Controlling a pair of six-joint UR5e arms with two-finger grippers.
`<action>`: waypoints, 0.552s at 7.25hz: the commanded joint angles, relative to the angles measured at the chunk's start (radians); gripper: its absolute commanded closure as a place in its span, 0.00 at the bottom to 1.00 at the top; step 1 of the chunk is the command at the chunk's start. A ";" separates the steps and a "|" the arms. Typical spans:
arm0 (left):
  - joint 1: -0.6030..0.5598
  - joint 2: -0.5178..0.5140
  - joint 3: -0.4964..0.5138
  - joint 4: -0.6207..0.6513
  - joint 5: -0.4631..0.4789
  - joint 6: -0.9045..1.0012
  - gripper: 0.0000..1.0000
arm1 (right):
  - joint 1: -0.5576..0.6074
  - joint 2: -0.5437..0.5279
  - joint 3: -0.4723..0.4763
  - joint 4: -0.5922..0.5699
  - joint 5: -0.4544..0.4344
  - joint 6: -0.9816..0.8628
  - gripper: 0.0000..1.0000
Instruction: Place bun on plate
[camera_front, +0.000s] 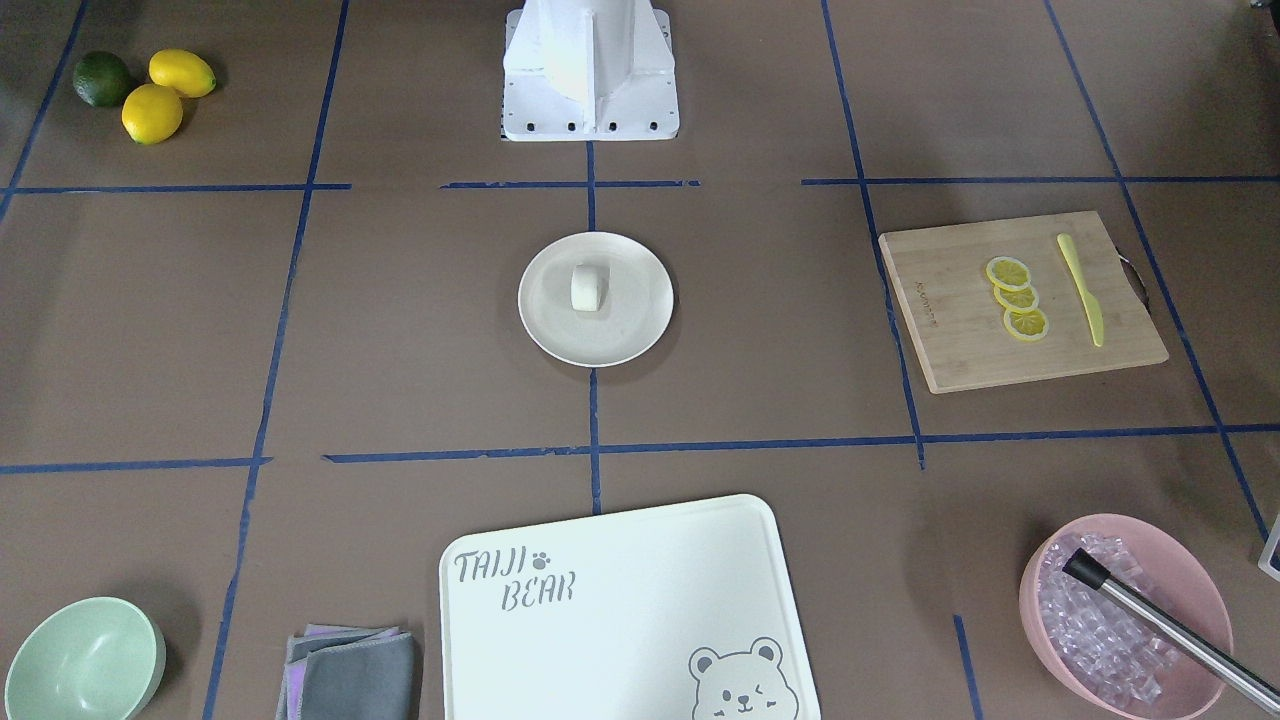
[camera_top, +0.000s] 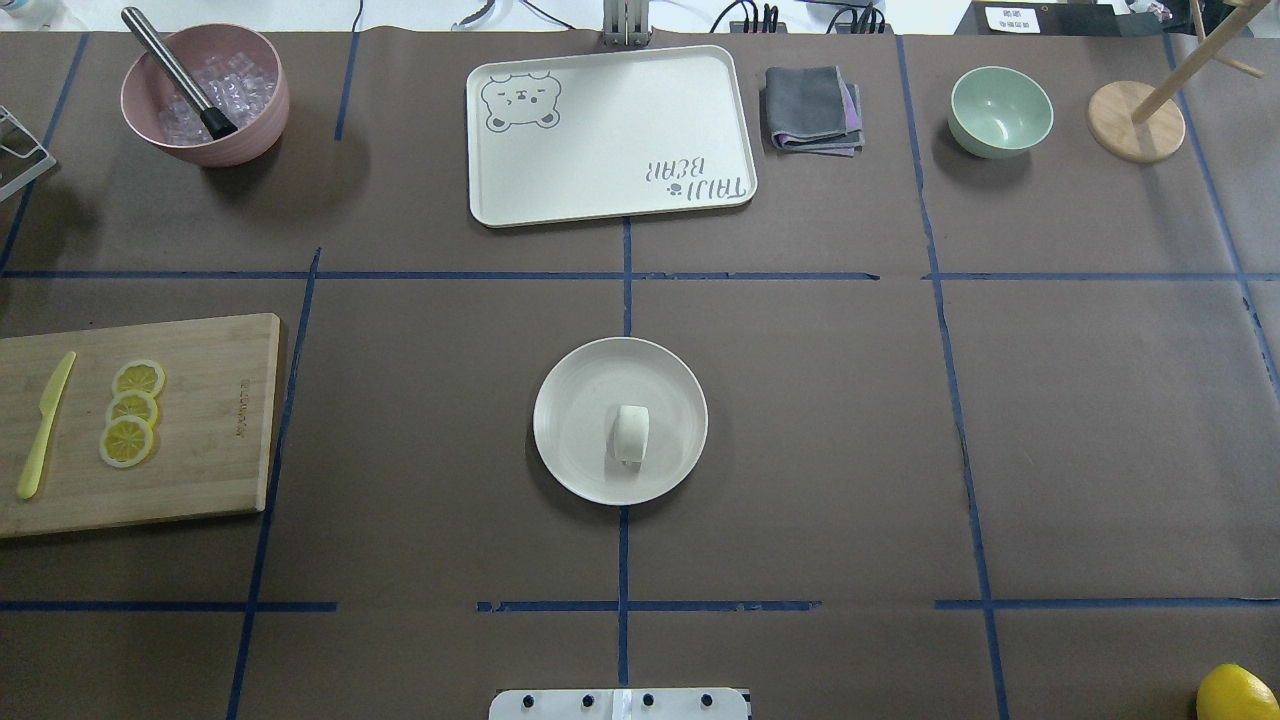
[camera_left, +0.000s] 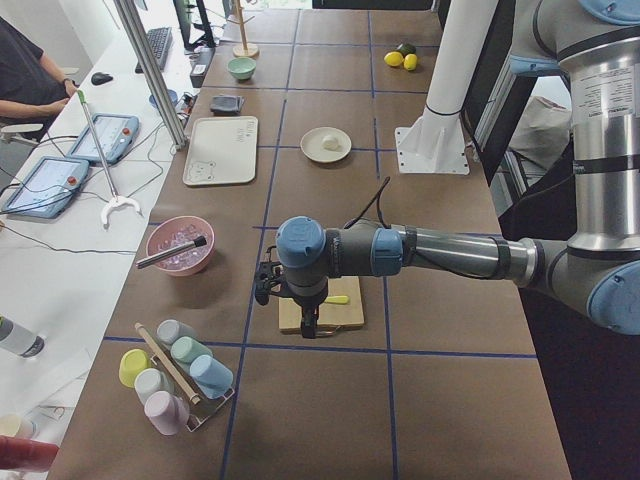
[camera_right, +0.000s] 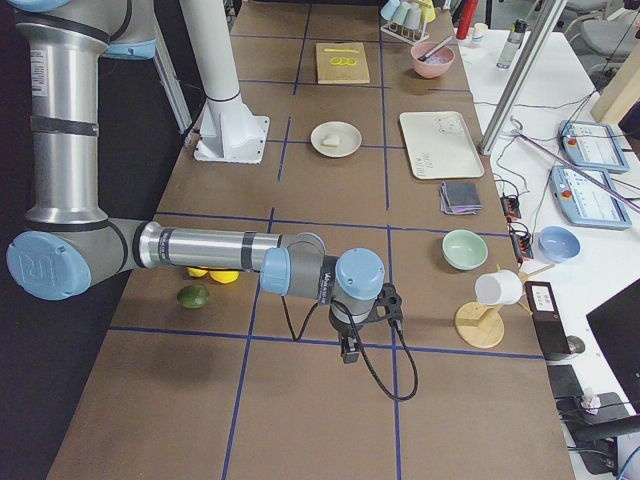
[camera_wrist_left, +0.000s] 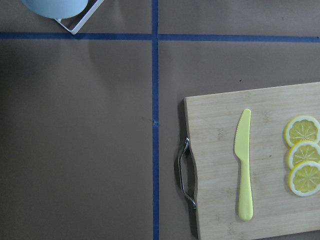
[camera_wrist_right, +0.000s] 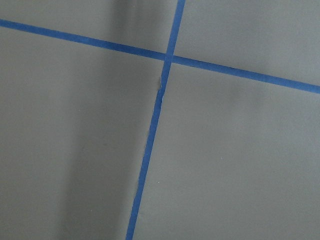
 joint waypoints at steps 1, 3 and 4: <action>0.000 0.006 0.008 -0.006 0.001 0.009 0.00 | 0.000 0.000 0.000 0.000 0.001 0.001 0.00; 0.000 0.009 0.008 -0.008 0.001 0.012 0.00 | 0.000 0.001 0.000 0.000 0.001 0.001 0.00; 0.000 0.012 0.000 -0.009 0.000 0.010 0.00 | 0.001 0.000 0.000 0.002 0.003 0.001 0.00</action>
